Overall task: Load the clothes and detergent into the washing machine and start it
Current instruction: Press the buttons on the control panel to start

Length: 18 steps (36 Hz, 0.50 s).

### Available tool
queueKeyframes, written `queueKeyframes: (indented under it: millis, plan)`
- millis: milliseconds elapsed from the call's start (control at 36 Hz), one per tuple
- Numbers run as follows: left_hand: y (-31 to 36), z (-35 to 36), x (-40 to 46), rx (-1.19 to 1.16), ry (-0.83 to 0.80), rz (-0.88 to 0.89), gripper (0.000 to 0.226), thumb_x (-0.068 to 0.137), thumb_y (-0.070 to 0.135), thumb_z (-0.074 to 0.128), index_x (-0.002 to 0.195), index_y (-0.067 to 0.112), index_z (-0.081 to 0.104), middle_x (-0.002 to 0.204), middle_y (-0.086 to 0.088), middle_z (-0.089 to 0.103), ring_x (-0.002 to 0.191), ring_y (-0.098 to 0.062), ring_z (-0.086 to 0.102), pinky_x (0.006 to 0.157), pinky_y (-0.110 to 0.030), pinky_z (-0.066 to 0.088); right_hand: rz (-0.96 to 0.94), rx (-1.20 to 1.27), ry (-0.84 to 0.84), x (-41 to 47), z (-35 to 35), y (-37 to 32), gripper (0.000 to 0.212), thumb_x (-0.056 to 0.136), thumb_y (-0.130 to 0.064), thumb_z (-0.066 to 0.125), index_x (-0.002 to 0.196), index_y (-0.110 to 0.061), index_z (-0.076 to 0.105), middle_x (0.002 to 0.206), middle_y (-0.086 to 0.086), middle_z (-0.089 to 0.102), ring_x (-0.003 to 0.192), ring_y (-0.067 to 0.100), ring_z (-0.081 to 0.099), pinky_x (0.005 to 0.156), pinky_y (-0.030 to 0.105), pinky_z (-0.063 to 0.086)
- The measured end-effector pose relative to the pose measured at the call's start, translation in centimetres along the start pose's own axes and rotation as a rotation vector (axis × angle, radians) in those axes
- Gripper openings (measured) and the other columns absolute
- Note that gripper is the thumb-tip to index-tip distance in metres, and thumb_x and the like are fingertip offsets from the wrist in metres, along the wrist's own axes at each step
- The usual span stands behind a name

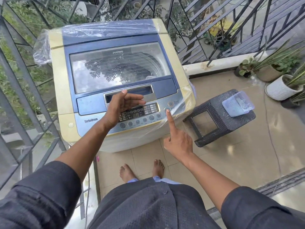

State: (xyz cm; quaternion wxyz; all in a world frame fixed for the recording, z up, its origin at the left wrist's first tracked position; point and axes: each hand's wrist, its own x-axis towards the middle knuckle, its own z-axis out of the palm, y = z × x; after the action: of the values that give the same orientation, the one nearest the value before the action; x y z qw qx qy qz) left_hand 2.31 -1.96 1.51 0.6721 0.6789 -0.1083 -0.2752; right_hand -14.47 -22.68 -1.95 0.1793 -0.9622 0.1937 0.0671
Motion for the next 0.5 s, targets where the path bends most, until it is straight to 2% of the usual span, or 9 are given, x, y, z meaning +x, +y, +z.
queueKeyframes:
  millis: [333, 500]
  plan:
    - [0.3, 0.6, -0.3, -0.017, 0.017, 0.011, 0.074, 0.103, 0.05, 0.023, 0.126, 0.001, 0.073, 0.118, -0.017, 0.079, 0.12, -0.027, 0.073, 0.11, -0.037, 0.051, -0.005, -0.023, -0.019, 0.1, -0.7, -0.2, 0.118, 0.078, -0.013, 0.059, 0.159, -0.055, -0.017, 0.064, 0.003, 0.056, 0.053, 0.03, 0.051, 0.055, 0.035, 0.043]
    - [0.0, 1.0, -0.6, -0.044, 0.022, 0.03, 0.073, 0.104, 0.048, 0.023, 0.128, -0.002, 0.071, 0.117, -0.017, 0.079, 0.119, -0.028, 0.074, 0.1, -0.023, 0.054, -0.021, -0.051, 0.014, 0.1, -1.1, -0.8, 0.108, 0.084, -0.024, 0.059, 0.162, -0.049, -0.01, 0.063, -0.002, 0.053, 0.054, 0.026, 0.051, 0.054, 0.034, 0.044]
